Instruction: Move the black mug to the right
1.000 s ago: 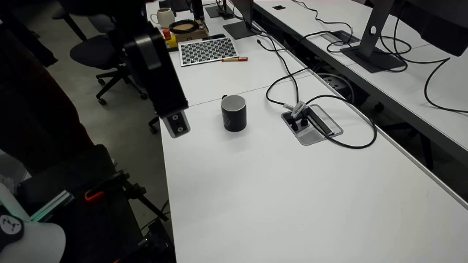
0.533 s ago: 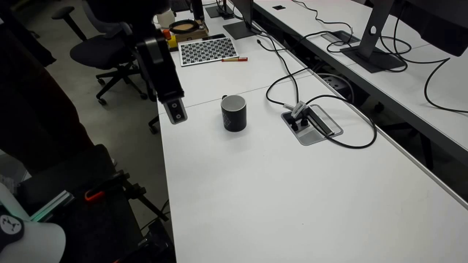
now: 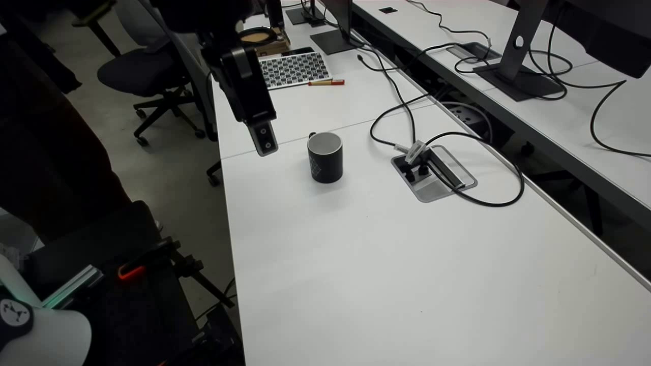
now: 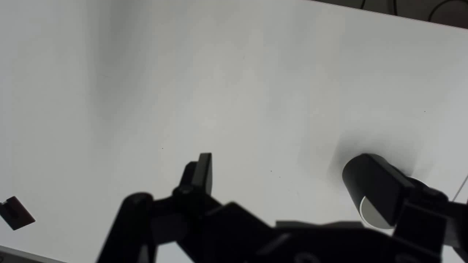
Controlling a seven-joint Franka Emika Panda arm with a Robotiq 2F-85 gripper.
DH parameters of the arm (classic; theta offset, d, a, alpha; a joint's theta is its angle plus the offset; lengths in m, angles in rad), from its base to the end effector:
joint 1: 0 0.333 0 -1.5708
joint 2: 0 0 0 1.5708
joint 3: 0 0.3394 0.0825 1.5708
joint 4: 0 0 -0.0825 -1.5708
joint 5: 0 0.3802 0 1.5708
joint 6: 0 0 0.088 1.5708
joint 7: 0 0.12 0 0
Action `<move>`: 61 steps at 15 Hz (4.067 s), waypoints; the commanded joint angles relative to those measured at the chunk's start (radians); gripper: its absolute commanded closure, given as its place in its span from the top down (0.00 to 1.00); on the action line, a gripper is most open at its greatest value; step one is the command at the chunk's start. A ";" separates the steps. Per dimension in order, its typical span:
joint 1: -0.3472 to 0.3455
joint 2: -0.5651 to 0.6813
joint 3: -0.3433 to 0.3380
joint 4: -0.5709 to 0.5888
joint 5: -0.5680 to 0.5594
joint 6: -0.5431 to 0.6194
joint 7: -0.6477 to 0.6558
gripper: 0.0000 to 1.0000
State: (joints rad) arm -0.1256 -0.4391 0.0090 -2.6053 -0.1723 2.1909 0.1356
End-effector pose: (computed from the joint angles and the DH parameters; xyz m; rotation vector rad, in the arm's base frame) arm 0.3792 -0.0525 0.4132 2.9874 -0.2311 0.0386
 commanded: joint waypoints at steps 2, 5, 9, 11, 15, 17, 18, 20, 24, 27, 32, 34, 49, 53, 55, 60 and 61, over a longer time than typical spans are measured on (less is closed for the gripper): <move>0.029 0.003 -0.049 -0.012 0.069 0.041 -0.055 1.00; 0.073 0.028 -0.073 -0.012 0.171 0.111 -0.126 1.00; 0.115 0.077 -0.043 -0.005 0.190 0.222 -0.167 1.00; 0.126 0.106 -0.016 0.003 0.162 0.263 -0.149 1.00; 0.124 0.175 0.050 0.024 0.095 0.334 -0.096 1.00; 0.115 0.220 0.086 0.050 0.033 0.368 -0.054 1.00; 0.106 0.247 0.102 0.067 -0.012 0.389 -0.026 1.00; 0.104 0.304 0.112 0.109 -0.073 0.405 -0.001 1.00; 0.132 0.295 0.091 0.099 -0.056 0.385 -0.022 1.00; 0.132 0.295 0.090 0.097 -0.056 0.385 -0.022 1.00; 0.142 0.329 0.094 0.109 -0.044 0.395 -0.038 1.00; 0.160 0.385 0.103 0.140 -0.035 0.399 -0.047 1.00; 0.243 0.752 -0.001 0.458 -0.152 0.316 0.177 1.00; 0.250 0.831 -0.041 0.513 -0.132 0.284 0.196 1.00; 0.242 0.865 -0.039 0.533 -0.095 0.269 0.175 1.00; 0.223 0.923 -0.022 0.561 0.008 0.264 0.139 1.00; 0.222 0.931 -0.022 0.565 0.023 0.265 0.136 1.00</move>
State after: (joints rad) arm 0.1002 0.4540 -0.0175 -2.0864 -0.2082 2.4806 0.2950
